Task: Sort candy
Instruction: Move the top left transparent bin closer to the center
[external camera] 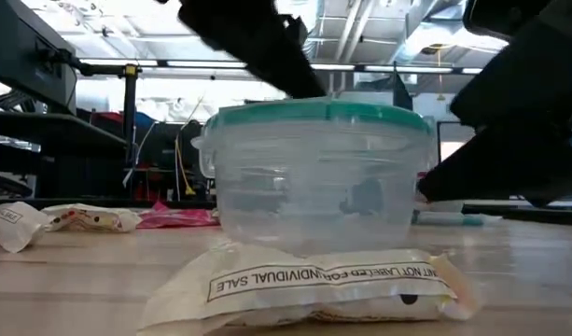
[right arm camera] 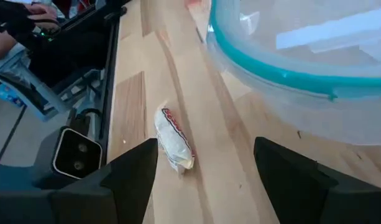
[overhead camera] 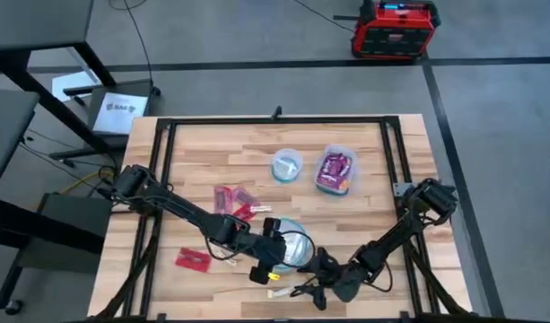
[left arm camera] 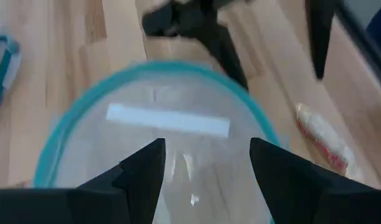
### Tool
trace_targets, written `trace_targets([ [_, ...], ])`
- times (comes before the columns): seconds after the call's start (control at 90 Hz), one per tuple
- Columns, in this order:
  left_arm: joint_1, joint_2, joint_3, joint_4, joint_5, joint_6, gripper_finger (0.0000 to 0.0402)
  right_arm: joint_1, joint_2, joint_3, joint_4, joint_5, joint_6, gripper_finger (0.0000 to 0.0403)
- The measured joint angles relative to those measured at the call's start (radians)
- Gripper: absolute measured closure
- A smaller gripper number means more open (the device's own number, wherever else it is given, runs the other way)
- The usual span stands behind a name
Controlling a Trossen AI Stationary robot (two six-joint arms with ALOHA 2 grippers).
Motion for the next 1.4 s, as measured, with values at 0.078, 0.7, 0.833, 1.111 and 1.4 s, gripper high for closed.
trace_targets([
  [0.078,0.011,0.0,-0.003,0.081,-0.001,0.025,0.0182,0.009,0.0,0.0,0.001,0.0,-0.002,0.0148],
  [0.7,0.159,0.0,-0.34,0.676,0.352,-0.073,0.0182,0.002,0.0,-0.001,-0.043,-0.002,-0.062,0.0148],
  [0.833,0.157,0.0,-0.341,0.675,0.349,-0.071,0.0182,-0.019,0.0,-0.001,0.034,-0.032,-0.114,0.0148],
  [1.111,0.16,0.013,-0.34,0.647,0.321,-0.127,0.0182,-0.041,-0.01,-0.001,0.006,0.024,-0.114,0.0148],
  [1.4,0.148,0.013,-0.333,0.629,0.318,-0.163,0.0182,-0.034,-0.172,-0.001,-0.395,0.078,-0.062,0.0148],
])
